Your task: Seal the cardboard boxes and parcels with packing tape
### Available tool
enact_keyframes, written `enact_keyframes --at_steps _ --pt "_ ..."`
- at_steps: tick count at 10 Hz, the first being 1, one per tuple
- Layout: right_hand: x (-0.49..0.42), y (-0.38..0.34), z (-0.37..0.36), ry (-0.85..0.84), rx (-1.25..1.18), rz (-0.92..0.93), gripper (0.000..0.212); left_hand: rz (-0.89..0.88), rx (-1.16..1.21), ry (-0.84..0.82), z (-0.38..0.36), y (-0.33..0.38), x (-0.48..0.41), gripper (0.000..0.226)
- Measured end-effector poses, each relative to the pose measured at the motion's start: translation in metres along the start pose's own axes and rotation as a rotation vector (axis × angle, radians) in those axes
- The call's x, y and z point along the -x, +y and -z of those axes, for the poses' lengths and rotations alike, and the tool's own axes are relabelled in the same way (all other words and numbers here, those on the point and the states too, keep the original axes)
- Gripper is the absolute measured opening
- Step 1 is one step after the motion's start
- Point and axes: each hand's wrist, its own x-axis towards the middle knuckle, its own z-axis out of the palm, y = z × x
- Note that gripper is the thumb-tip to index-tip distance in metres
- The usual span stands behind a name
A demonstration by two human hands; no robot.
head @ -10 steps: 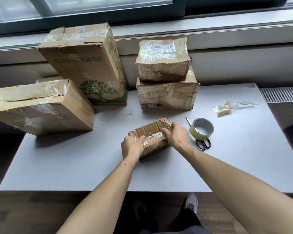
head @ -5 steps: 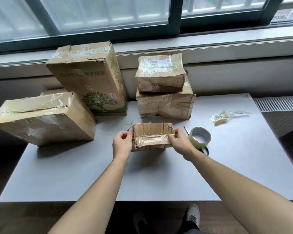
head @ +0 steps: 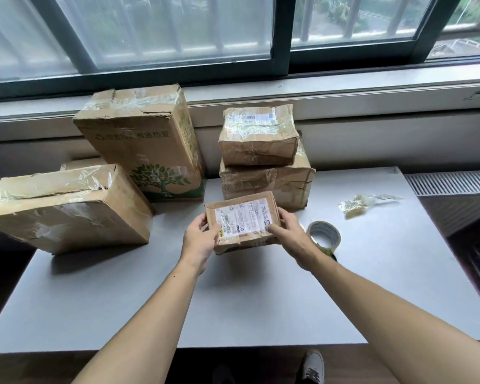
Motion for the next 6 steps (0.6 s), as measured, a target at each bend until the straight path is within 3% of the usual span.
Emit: enact_keyframes --at_steps 2,3,5,6 --pt "-0.002 0.009 -0.003 0.17 0.126 -0.04 0.04 -0.071 -0.163 -0.02 -0.007 -0.011 -0.014 0.041" --pt "-0.007 0.007 -0.002 0.178 0.157 -0.083 0.03 -0.091 -0.29 0.0 -0.011 -0.011 -0.032 0.035" --pt "-0.014 -0.005 -0.001 0.24 0.192 -0.055 0.03 -0.055 -0.328 -0.117 -0.023 -0.01 -0.042 0.047" --pt "-0.006 -0.021 0.001 0.306 0.221 -0.056 0.04 -0.09 -0.401 -0.076 -0.019 -0.008 -0.037 0.049"
